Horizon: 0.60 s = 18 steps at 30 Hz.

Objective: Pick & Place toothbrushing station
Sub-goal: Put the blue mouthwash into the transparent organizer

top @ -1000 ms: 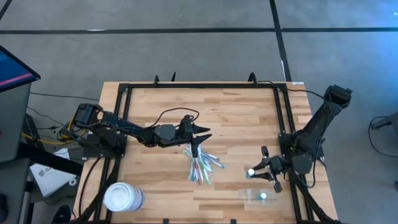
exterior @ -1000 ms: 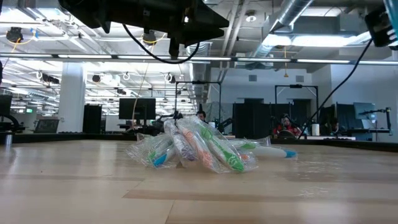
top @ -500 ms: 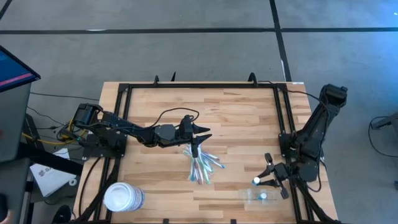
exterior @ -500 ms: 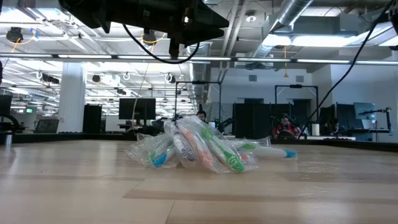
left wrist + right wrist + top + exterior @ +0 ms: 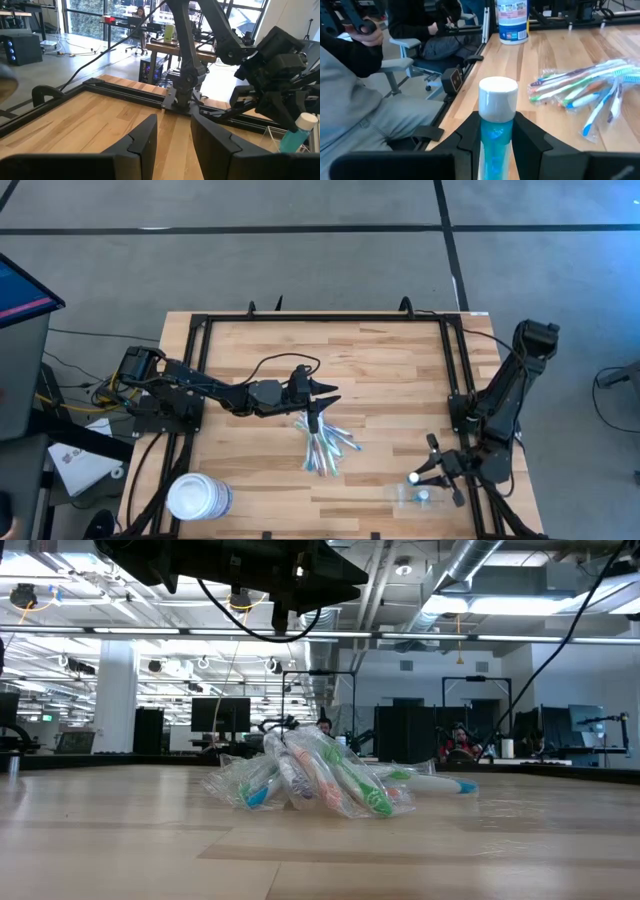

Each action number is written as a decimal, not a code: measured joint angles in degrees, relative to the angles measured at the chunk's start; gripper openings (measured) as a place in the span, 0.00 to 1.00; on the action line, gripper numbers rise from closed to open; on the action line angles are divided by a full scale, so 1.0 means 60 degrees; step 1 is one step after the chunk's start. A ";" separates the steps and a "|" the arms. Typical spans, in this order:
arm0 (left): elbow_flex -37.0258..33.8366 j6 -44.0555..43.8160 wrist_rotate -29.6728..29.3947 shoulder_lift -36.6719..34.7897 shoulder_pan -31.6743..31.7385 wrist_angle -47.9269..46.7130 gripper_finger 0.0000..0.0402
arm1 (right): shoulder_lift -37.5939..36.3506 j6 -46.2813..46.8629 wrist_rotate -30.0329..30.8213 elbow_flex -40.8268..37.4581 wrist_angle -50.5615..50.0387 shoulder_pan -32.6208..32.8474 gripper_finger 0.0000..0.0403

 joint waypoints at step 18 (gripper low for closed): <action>0.0000 0.0000 0.0000 0.0000 0.0002 0.0000 0.28 | 0.0093 0.0394 -0.0004 0.0003 -0.0046 -0.0008 0.19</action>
